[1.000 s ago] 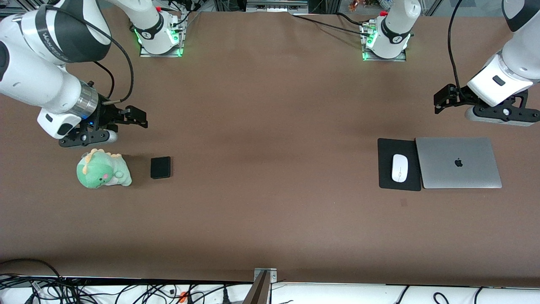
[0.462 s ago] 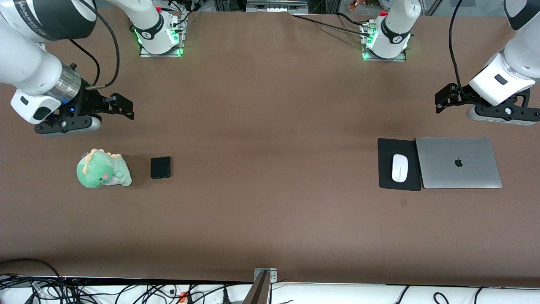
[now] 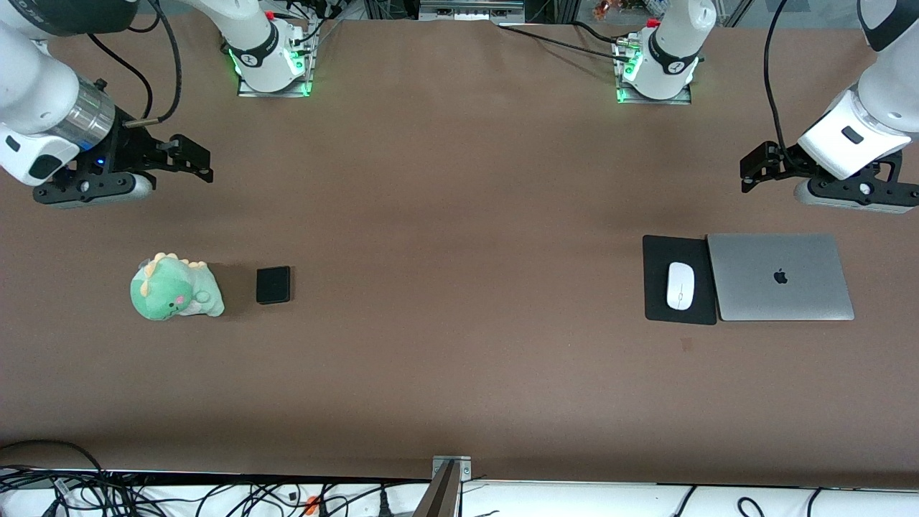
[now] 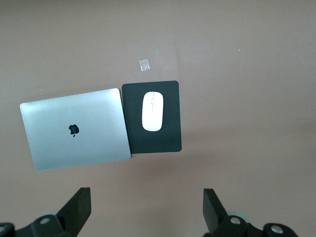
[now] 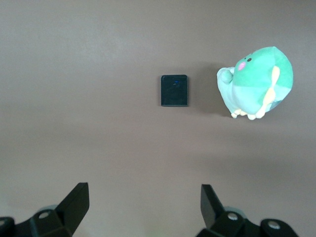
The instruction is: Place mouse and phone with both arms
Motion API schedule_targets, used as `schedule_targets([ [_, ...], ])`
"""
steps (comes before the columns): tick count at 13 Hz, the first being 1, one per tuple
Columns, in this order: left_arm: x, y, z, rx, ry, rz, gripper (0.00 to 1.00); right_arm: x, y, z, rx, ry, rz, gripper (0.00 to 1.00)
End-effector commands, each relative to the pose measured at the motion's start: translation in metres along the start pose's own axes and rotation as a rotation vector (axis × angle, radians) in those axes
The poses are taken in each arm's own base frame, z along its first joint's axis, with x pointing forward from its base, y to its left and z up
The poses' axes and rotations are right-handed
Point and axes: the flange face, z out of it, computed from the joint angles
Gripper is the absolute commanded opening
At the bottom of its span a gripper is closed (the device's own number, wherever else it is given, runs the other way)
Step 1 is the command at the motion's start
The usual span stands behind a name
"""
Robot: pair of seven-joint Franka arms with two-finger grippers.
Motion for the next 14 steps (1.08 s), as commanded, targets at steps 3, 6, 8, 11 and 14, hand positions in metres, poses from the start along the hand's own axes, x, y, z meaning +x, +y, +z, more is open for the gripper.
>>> schedule_targets([
  [3,-0.003,-0.001,-0.008,0.017,-0.001,0.012,1.00,-0.009,0.009,-0.010,-0.010,-0.002,0.017,1.00],
  [6,-0.003,-0.002,-0.008,0.017,-0.001,0.010,1.00,-0.009,0.009,-0.011,-0.021,-0.001,0.014,1.00],
  [8,-0.003,-0.001,-0.008,0.019,-0.003,0.012,1.00,-0.009,0.010,-0.012,-0.022,0.003,0.016,1.00],
  [11,-0.003,-0.001,-0.008,0.017,-0.003,0.012,1.00,-0.006,0.023,-0.022,-0.022,0.024,0.023,1.00],
  [14,-0.003,0.000,-0.008,0.017,-0.003,0.012,1.00,0.002,0.049,-0.025,-0.023,0.025,0.070,1.00],
])
